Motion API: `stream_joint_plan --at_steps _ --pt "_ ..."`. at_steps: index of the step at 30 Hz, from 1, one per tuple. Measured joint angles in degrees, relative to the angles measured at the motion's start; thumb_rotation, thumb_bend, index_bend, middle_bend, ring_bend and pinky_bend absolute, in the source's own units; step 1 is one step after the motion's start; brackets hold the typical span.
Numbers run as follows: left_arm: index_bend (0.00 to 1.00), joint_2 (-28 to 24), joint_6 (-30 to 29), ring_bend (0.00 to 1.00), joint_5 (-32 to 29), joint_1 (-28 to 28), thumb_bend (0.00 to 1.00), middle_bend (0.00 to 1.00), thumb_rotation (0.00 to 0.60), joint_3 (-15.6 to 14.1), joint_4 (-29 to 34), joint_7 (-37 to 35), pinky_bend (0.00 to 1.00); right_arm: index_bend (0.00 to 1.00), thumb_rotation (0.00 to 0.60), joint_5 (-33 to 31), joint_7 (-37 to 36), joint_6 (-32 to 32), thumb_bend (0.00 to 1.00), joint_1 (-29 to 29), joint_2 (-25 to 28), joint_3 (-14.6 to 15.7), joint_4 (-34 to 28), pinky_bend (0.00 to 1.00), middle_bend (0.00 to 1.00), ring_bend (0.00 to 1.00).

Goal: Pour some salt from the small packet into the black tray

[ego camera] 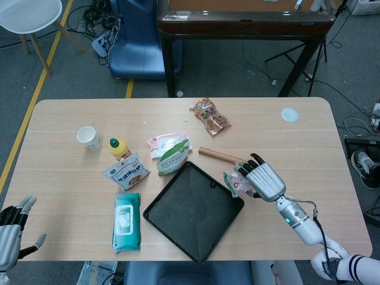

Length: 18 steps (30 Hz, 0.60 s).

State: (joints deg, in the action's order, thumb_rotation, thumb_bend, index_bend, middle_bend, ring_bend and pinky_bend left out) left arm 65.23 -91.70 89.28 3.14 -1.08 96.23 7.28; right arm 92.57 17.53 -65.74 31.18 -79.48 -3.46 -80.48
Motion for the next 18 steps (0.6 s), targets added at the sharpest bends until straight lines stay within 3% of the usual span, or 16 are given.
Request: stream_joint_plan --at_steps 7,18 --pt "0.1 0.2 -0.4 0.16 0.5 0.0 0.2 0.11 0.6 0.1 -1.7 -2.3 0.09 0.51 0.6 -4.2 20.6 4.8 0.44 3.5 0.5 -2.8 -6.1 0.18 0.44 0.34" --pt "0.1 0.5 -0.2 0.16 0.5 0.0 0.2 0.11 0.6 0.1 -3.3 -4.3 0.09 0.52 0.6 -6.3 40.9 7.4 0.44 7.1 -3.9 -2.9 -6.4 0.18 0.45 0.34"
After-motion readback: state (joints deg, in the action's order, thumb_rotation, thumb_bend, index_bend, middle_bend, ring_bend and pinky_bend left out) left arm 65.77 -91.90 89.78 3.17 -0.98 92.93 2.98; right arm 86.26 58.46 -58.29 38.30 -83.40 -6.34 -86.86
